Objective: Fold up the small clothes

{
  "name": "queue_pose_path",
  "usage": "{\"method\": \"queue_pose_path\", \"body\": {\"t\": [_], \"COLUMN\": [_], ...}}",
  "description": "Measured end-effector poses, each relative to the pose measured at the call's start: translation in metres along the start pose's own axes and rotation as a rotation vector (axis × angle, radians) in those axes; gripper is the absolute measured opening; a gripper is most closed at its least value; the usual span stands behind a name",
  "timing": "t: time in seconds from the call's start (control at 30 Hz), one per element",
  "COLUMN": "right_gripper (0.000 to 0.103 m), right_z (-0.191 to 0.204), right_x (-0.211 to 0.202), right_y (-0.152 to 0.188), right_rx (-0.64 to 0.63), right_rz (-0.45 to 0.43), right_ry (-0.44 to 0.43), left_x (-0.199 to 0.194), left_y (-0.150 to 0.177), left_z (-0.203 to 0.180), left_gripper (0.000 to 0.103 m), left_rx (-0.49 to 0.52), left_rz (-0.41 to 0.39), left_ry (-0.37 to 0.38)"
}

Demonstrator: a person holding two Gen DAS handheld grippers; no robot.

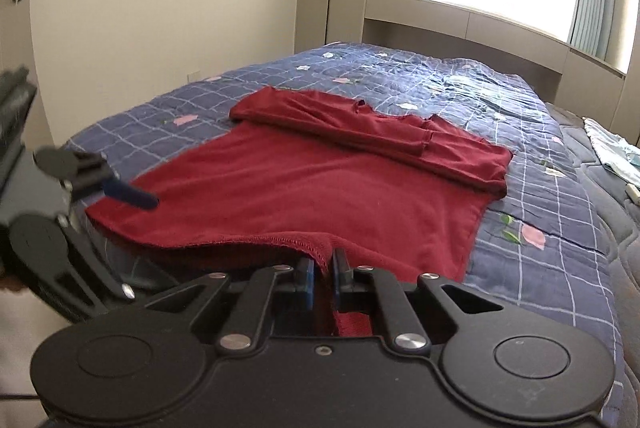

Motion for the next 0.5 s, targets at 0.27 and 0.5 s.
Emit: {"method": "queue_pose_path", "body": {"t": [0.27, 0.5], "right_gripper": [0.009, 0.009], "right_z": [-0.004, -0.005], "right_x": [-0.004, -0.011], "right_y": [-0.007, -0.001], "right_rx": [0.020, 0.037], "right_rz": [-0.011, -0.016], "right_ry": [-0.006, 0.005], "left_x": [0.017, 0.011], "left_y": [0.009, 0.024], "left_z": [0.018, 0.049], "left_gripper": [0.100, 0.075], "left_rx": [-0.008, 0.074], "left_rz": [0.049, 0.054], "left_ry": [-0.132, -0.259]}}
Point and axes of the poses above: each gripper's, at about its wrist camera, not at the fingertips, and x roughly the way its jaws point, z to its left, y to its underside, the point moved 7 cm from there along x, roughly the way its jaws point, and after that the axes turned 9 degrees about -z, right-handed, at the moved point
